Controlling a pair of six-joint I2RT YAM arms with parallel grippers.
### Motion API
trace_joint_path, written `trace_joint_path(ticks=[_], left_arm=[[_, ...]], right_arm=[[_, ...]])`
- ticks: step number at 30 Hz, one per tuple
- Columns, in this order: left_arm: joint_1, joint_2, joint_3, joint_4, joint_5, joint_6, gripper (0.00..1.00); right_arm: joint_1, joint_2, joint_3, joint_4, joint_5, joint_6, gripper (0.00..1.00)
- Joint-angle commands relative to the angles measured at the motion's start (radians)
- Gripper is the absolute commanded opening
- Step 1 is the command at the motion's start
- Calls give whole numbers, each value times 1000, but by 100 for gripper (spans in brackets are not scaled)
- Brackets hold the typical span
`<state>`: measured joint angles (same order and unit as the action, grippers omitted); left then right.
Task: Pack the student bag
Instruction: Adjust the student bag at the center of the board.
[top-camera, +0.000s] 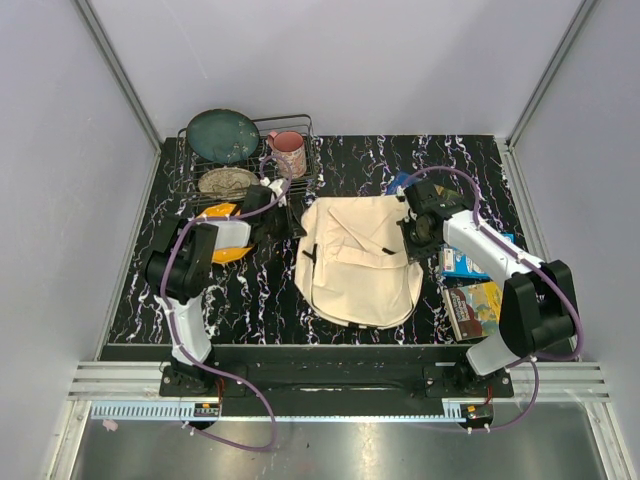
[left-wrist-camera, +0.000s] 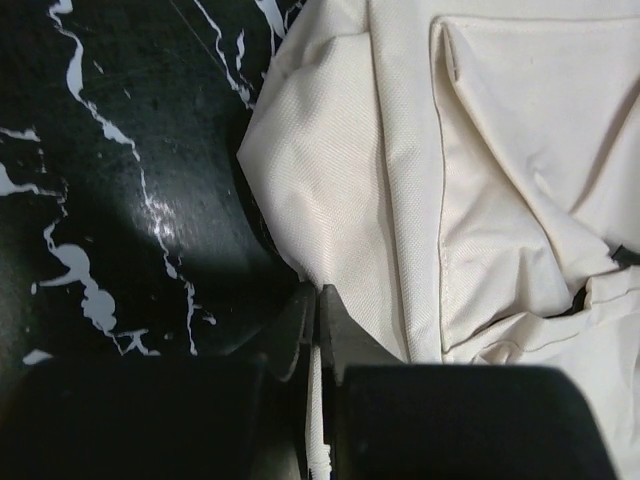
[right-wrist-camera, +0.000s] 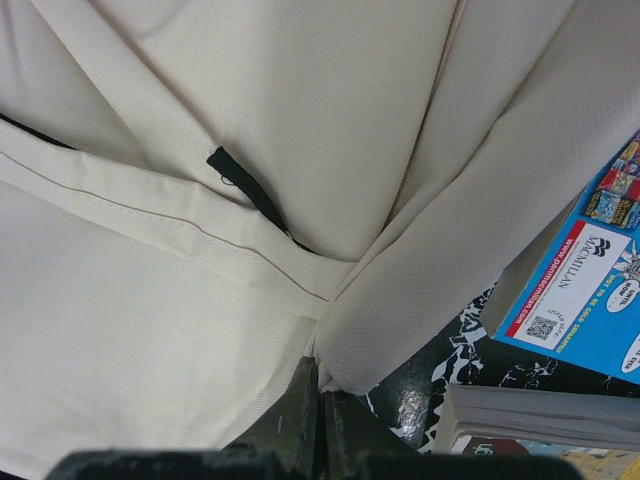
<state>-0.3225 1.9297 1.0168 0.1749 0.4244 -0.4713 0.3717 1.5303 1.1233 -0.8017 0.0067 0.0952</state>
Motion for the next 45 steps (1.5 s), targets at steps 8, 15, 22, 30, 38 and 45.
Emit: trace_joint_path(ticks=[8, 15, 22, 30, 38, 45], left_arm=[[-24, -274, -286, 69, 24, -82, 0], [-35, -429, -472, 98, -73, -150, 0], [-49, -505, -569, 146, -98, -201, 0], [-66, -526, -587, 144, -145, -233, 0], [-67, -567, -615, 141, -211, -279, 0], [-75, -623, -638, 144, -249, -308, 0]], right_arm=[[4, -48, 98, 174, 36, 28, 5], [3, 77, 239, 185, 45, -3, 9], [3, 238, 388, 188, 10, -11, 11], [4, 366, 504, 138, 91, 32, 64], [3, 36, 322, 177, 181, 168, 81], [50, -263, -58, 442, -227, 531, 75]])
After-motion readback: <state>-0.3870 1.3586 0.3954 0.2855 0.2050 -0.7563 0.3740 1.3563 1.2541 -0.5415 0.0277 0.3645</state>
